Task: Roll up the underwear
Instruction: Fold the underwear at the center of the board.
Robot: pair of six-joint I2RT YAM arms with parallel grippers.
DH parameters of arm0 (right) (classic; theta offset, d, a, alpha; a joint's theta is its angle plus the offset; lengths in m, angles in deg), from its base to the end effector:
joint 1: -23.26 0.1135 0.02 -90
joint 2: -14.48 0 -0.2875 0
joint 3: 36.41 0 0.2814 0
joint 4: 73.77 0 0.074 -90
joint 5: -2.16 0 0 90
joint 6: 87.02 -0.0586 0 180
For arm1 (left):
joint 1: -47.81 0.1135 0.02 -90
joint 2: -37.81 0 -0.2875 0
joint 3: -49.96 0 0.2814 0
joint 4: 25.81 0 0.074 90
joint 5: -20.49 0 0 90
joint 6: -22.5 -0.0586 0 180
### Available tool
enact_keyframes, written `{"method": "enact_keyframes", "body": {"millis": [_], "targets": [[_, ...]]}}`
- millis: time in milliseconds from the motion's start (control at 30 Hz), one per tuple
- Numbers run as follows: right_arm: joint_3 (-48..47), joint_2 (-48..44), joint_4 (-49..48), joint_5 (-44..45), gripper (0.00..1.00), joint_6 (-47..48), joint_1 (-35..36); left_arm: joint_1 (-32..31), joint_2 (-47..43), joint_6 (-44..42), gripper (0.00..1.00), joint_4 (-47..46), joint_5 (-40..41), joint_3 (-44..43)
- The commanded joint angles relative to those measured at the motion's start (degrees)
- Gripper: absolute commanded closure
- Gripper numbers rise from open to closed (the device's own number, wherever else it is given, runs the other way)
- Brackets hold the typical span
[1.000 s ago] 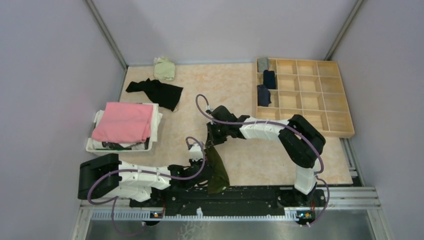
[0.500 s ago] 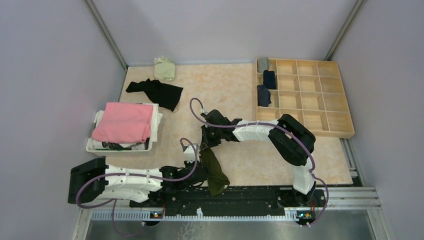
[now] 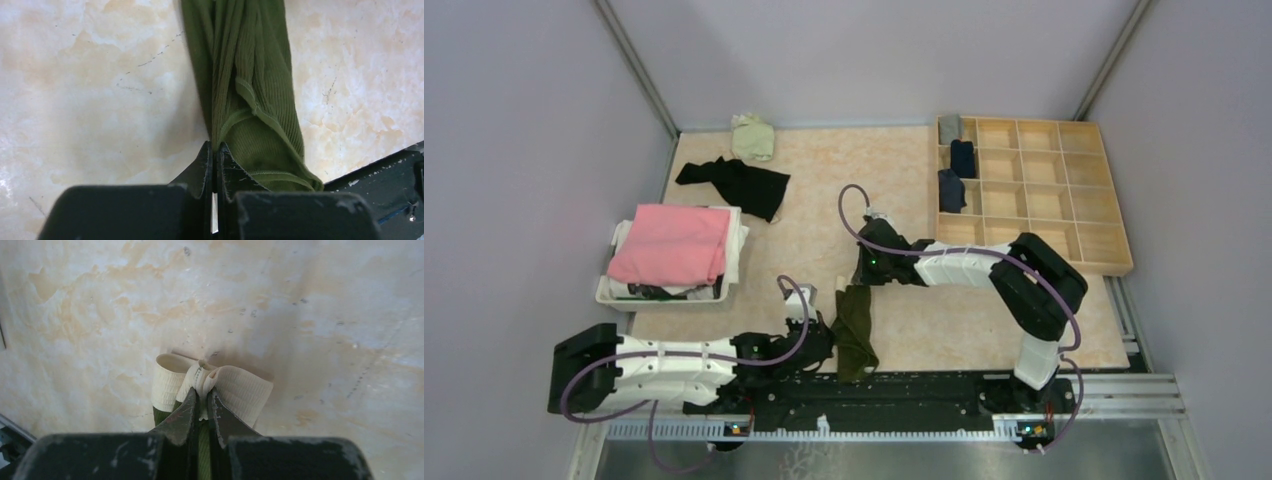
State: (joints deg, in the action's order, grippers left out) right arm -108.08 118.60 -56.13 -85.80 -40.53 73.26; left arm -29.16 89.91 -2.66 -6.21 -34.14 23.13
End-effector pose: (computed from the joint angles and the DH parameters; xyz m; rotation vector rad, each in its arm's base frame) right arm 0.2668 0.3148 0.1396 -0.1286 2.5610 0.6469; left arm 0.0746 -0.1718 0.1343 -0.0585 2.2605 -0.6464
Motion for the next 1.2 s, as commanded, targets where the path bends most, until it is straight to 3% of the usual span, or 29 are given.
{"method": "enact_keyframes", "body": {"millis": [0, 300, 667, 1033, 1167], "targets": [[3.84, -0.28, 6.10, 15.87, 1.00, 1.58, -4.83, -0.64, 3.45, -3.20, 1.00, -1.97, -3.78, -1.55], [6.38, -3.50, 7.57, 19.27, 1.00, 2.31, -6.67, -0.64, 11.06, -7.09, 1.00, -6.73, -6.20, -6.30], [7.77, -6.00, 4.48, 14.47, 1.00, 6.20, -6.74, -0.64, 17.47, -8.71, 1.00, -15.39, -11.70, -8.31], [7.98, -6.53, 3.70, 12.18, 1.00, 9.22, -6.74, -0.64, 14.92, -10.49, 0.68, -19.07, -16.64, -5.41], [8.33, -7.46, 2.27, 10.26, 1.00, 12.20, -6.75, -0.64, 9.51, -9.44, 0.65, -19.13, -14.67, -2.03]]}}
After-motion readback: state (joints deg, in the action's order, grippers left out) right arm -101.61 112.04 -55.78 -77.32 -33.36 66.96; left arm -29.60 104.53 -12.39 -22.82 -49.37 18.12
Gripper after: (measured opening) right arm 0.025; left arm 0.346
